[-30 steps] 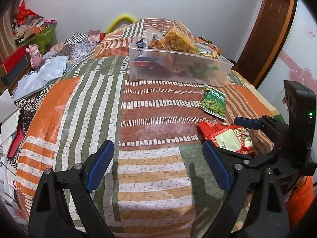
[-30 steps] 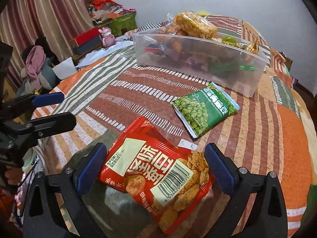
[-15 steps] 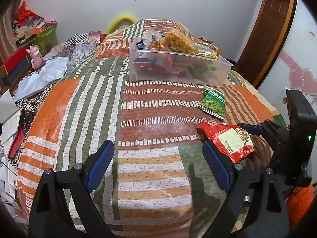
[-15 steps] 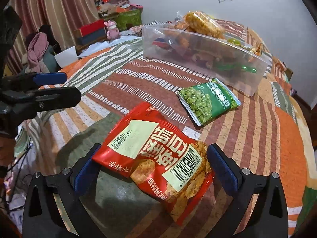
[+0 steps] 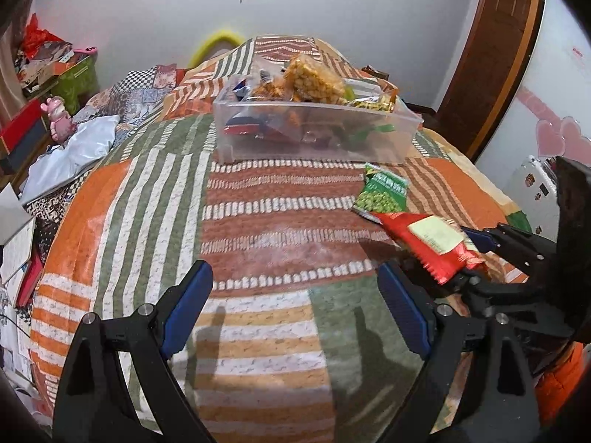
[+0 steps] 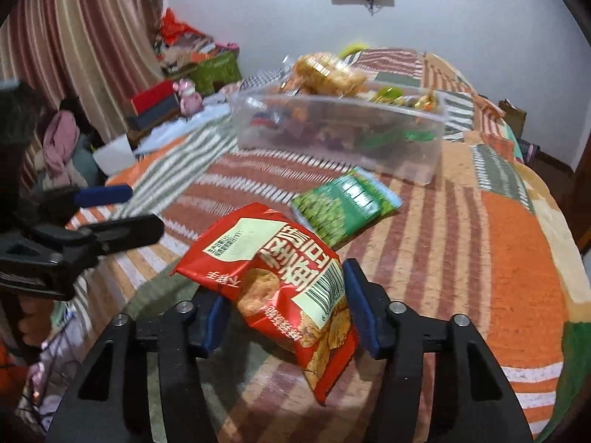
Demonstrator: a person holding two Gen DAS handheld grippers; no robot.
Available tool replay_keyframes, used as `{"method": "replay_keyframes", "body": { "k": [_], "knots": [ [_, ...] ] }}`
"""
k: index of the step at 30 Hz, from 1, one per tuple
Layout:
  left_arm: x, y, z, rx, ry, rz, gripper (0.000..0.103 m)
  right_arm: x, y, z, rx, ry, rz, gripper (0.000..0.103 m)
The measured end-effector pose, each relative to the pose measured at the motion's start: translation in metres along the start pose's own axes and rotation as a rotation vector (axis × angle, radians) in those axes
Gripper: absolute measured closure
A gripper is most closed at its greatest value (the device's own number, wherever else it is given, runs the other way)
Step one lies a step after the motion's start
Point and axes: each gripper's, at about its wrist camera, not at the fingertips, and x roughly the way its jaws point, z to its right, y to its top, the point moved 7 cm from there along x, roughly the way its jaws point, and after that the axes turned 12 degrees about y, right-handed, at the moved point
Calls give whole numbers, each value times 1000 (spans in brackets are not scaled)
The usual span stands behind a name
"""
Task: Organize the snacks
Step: 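Grasp green pea bag with left tool while right tool lifts red snack bag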
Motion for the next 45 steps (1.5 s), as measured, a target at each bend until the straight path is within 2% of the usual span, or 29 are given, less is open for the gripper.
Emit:
{"method": "replay_keyframes", "body": {
  "k": [7, 14, 18, 22, 24, 29, 35, 45],
  "knots": [
    [16, 17, 31, 22, -50, -33, 12, -32, 12, 26, 57, -34, 87, 58],
    [49, 36, 76, 82, -82, -83, 12, -57, 17, 60, 113, -83, 143, 58],
    [74, 41, 102, 146, -74, -122, 12, -65, 16, 77, 149, -85, 162, 58],
    [97, 47, 117, 199, -31, -145, 12, -67, 15, 83, 164, -79, 167, 58],
    [104, 50, 123, 207, -34, -151, 17, -65, 15, 86, 167, -76, 165, 58],
    [110, 53, 131, 224, -40, -129, 49, -61, 17, 90, 173, -70, 164, 58],
    [105, 54, 123, 173, -71, -107, 60, -58, 26, 88, 167, -64, 171, 58],
    [66, 63, 98, 116, -66, 11, 62, -53, 56, 78, 131, -63, 200, 58]
  ]
}}
